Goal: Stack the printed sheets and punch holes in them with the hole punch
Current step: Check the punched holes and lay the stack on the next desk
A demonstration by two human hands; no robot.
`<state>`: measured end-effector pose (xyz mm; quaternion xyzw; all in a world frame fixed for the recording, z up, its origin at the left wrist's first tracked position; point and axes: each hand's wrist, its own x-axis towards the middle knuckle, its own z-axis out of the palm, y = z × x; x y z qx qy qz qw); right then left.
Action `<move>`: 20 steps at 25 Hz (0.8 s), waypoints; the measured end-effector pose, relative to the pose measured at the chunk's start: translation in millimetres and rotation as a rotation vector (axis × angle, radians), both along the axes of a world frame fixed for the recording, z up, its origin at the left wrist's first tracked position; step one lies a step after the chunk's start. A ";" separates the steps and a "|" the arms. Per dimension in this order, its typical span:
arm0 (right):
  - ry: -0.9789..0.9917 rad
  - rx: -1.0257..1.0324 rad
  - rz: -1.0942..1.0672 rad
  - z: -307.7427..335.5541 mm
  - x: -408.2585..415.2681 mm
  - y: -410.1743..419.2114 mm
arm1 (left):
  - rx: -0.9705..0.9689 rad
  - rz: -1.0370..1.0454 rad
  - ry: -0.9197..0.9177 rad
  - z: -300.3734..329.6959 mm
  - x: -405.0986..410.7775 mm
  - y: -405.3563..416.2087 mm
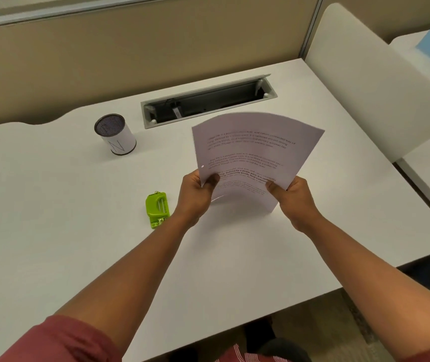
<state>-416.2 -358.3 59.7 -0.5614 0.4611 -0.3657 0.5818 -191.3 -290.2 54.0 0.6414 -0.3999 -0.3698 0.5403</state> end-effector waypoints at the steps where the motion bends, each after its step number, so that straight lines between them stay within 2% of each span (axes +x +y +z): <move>1: 0.009 0.017 0.004 -1.0 -0.3 0.2 | 0.017 -0.003 -0.004 -2.9 -1.1 0.1; 4: 0.017 0.038 0.044 3.4 -5.3 -5.7 | 0.022 -0.037 0.022 -4.1 -0.4 -3.3; 6: -0.027 0.073 0.062 9.9 -13.5 -13.8 | 0.033 -0.040 0.112 -0.2 4.3 -9.3; 11: -0.323 0.288 -0.029 19.0 -30.8 -16.9 | 0.082 -0.005 0.554 3.5 7.5 -27.3; 15: -0.548 0.396 -0.067 12.7 -15.2 -4.1 | 0.039 0.037 0.877 8.6 -13.6 -39.4; 20: -0.604 0.332 -0.148 17.9 0.7 -3.3 | 0.041 0.031 0.968 10.6 -37.7 -42.8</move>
